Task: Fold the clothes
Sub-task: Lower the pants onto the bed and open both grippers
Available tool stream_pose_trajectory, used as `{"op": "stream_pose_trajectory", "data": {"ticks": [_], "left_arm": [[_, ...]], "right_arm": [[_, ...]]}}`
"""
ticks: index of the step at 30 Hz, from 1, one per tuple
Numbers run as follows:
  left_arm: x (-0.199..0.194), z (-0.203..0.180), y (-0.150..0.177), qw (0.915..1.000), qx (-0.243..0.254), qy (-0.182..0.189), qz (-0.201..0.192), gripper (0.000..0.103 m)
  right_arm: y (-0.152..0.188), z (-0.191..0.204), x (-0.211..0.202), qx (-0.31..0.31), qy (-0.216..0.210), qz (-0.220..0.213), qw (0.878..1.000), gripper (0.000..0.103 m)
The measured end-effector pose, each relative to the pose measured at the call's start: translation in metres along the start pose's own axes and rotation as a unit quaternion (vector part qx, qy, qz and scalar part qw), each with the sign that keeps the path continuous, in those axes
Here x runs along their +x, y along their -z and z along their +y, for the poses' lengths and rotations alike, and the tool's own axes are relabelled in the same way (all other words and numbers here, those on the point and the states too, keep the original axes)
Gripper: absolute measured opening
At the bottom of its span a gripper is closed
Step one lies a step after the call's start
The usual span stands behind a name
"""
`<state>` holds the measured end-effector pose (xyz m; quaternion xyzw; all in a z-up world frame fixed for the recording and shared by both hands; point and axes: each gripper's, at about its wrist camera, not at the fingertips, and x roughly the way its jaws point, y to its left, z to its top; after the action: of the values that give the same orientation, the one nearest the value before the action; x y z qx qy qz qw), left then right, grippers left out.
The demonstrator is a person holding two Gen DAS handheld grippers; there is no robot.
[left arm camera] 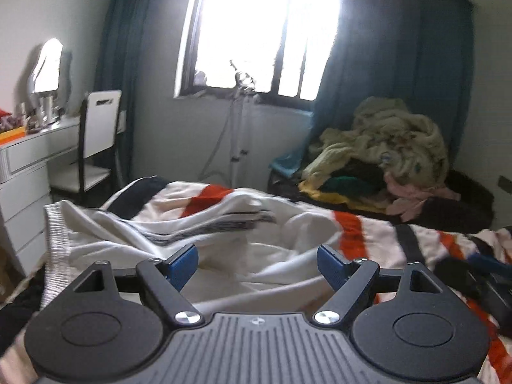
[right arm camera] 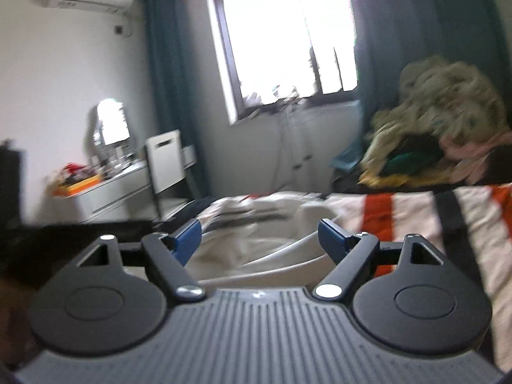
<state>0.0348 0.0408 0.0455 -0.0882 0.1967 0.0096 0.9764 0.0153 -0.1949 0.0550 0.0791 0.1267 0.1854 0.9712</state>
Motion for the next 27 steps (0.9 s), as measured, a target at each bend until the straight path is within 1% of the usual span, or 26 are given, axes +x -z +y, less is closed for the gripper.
{"op": "stream_pose_trajectory", "data": {"ticks": [2, 4, 6, 9, 10, 12, 14, 17, 20, 22, 25, 27], "left_arm": [[-0.01, -0.023, 0.016, 0.9998, 0.008, 0.015, -0.011, 0.084], [-0.016, -0.039, 0.029, 0.9994, 0.014, 0.026, -0.017, 0.085], [-0.012, -0.036, 0.033, 0.9996, 0.015, 0.023, -0.009, 0.084], [-0.005, -0.031, 0.041, 0.9997, 0.017, 0.02, 0.002, 0.084], [-0.003, -0.029, 0.043, 0.9997, 0.017, 0.019, 0.006, 0.084], [0.001, -0.026, 0.048, 0.9996, 0.018, 0.016, 0.013, 0.084], [0.006, -0.023, 0.053, 0.9995, 0.019, 0.014, 0.021, 0.085], [0.013, -0.018, 0.06, 0.9992, 0.02, 0.011, 0.033, 0.085], [0.017, -0.019, 0.064, 0.9987, 0.027, 0.015, 0.041, 0.085], [0.019, -0.022, 0.07, 0.998, 0.04, 0.017, 0.046, 0.085], [0.027, -0.029, 0.081, 0.9966, 0.058, 0.01, 0.059, 0.085], [0.035, -0.034, 0.089, 0.9952, 0.068, 0.007, 0.069, 0.085]], "right_arm": [[0.01, -0.014, -0.003, 0.005, 0.019, -0.012, 1.0, 0.082], [0.028, -0.025, 0.0, 0.024, 0.041, -0.012, 0.999, 0.082], [0.048, -0.033, 0.004, 0.047, 0.057, 0.008, 0.997, 0.082], [0.064, -0.038, 0.014, 0.044, 0.065, 0.041, 0.996, 0.082], [0.065, -0.038, 0.018, 0.039, 0.068, 0.048, 0.996, 0.082], [0.062, -0.035, 0.021, 0.038, 0.076, 0.042, 0.996, 0.082], [0.062, -0.031, 0.02, 0.026, 0.081, 0.034, 0.996, 0.082], [0.065, -0.026, 0.016, 0.02, 0.085, 0.039, 0.995, 0.082], [0.065, -0.03, 0.015, 0.038, 0.092, 0.048, 0.994, 0.082], [0.062, -0.031, 0.012, 0.048, 0.101, 0.046, 0.993, 0.082], [0.058, -0.034, 0.006, 0.065, 0.118, 0.046, 0.99, 0.082], [0.054, -0.038, 0.002, 0.081, 0.122, 0.045, 0.988, 0.082]]}}
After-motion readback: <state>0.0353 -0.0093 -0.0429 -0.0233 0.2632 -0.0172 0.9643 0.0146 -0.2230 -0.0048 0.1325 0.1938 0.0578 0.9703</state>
